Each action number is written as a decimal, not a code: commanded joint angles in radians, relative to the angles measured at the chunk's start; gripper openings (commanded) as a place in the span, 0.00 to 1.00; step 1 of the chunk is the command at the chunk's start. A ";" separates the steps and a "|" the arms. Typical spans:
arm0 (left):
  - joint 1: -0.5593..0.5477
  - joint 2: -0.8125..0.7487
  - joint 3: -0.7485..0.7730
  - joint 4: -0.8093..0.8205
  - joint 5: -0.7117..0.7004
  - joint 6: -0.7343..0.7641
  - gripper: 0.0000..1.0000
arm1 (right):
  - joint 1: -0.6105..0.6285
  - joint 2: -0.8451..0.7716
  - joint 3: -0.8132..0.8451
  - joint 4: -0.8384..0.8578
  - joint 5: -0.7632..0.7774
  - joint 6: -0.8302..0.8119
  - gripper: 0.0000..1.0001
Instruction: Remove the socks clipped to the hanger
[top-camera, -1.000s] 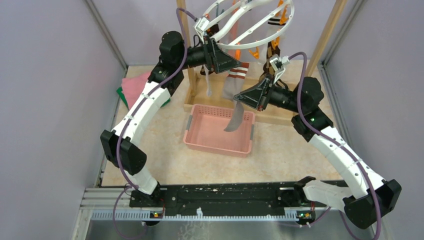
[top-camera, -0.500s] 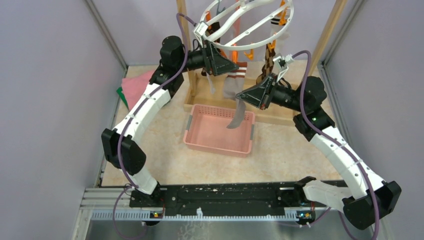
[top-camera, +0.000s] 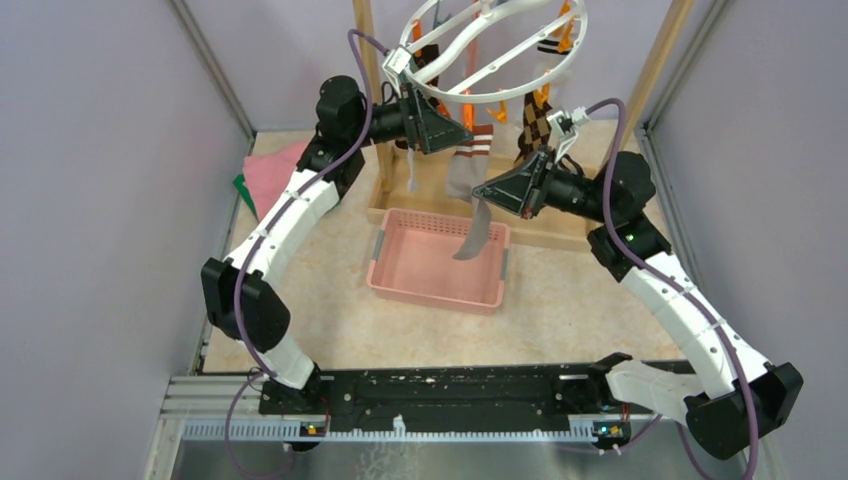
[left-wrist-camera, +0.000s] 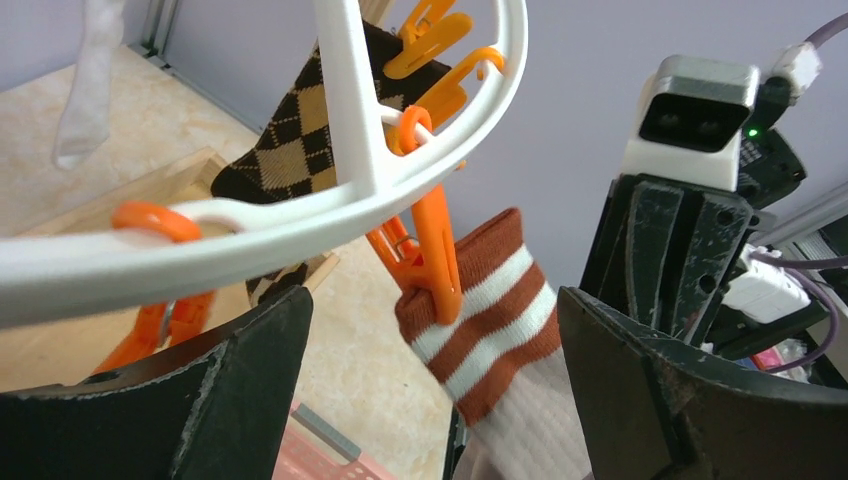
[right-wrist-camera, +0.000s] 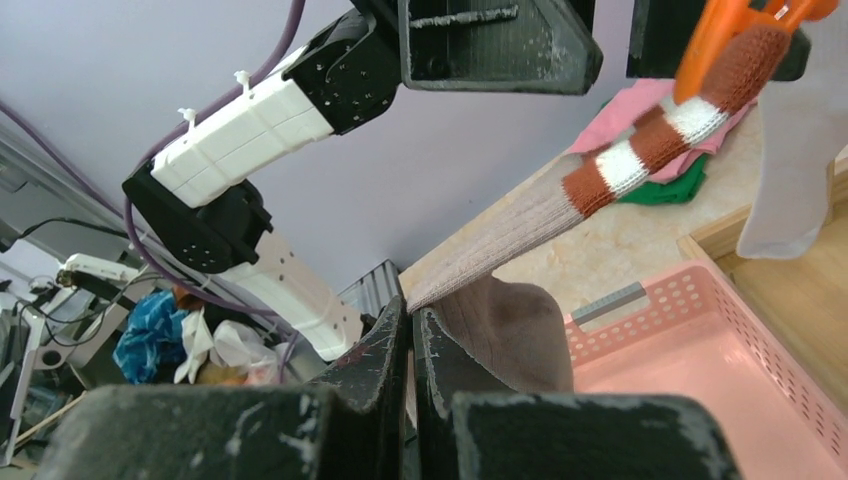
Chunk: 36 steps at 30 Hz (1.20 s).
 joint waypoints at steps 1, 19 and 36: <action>0.018 -0.076 -0.058 -0.009 0.007 0.040 0.99 | -0.015 -0.027 0.086 -0.010 -0.037 -0.025 0.00; 0.001 -0.103 -0.010 -0.034 -0.018 0.113 0.99 | -0.026 0.001 0.040 0.091 -0.084 0.061 0.00; 0.003 -0.335 -0.243 -0.075 -0.087 0.215 0.99 | -0.027 0.154 0.060 0.193 -0.139 0.133 0.00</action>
